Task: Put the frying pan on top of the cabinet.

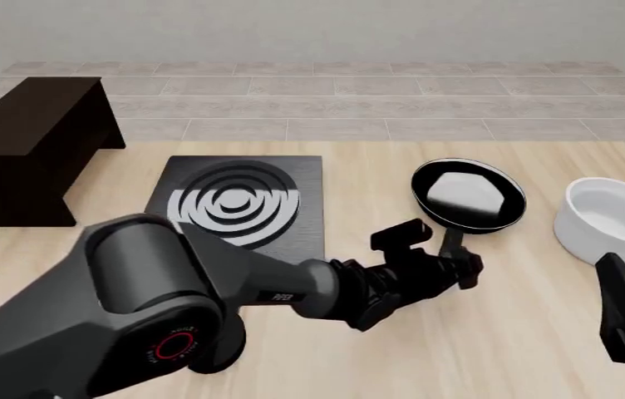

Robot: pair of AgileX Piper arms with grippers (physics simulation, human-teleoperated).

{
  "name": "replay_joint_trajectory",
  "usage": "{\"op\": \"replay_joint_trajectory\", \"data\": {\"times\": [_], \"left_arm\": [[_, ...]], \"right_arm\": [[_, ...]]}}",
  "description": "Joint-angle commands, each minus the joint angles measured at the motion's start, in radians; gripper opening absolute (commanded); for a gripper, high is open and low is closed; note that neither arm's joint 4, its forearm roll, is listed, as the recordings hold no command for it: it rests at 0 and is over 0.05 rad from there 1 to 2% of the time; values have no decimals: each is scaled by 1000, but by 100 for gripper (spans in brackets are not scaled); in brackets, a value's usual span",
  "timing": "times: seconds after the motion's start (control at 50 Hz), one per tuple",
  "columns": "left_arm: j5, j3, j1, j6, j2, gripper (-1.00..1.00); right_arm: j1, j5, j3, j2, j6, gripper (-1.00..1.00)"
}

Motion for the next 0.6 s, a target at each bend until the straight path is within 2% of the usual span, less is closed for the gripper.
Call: {"op": "replay_joint_trajectory", "data": {"times": [0.02,0.14,0.18,0.2,0.6], "left_arm": [[21,-28,3,-27,63,100],[3,-17,4,-32,62,100],[29,-35,24,-19,65,100],[19,-25,16,-22,59,-100],[8,0,23,-26,44,-100]], "right_arm": [[0,-4,0,5,-1,100],[0,-5,0,7,-3,100],[-1,0,0,1,-3,100],[0,1,0,0,-3,100],[1,5,0,-6,-7,100]]}}
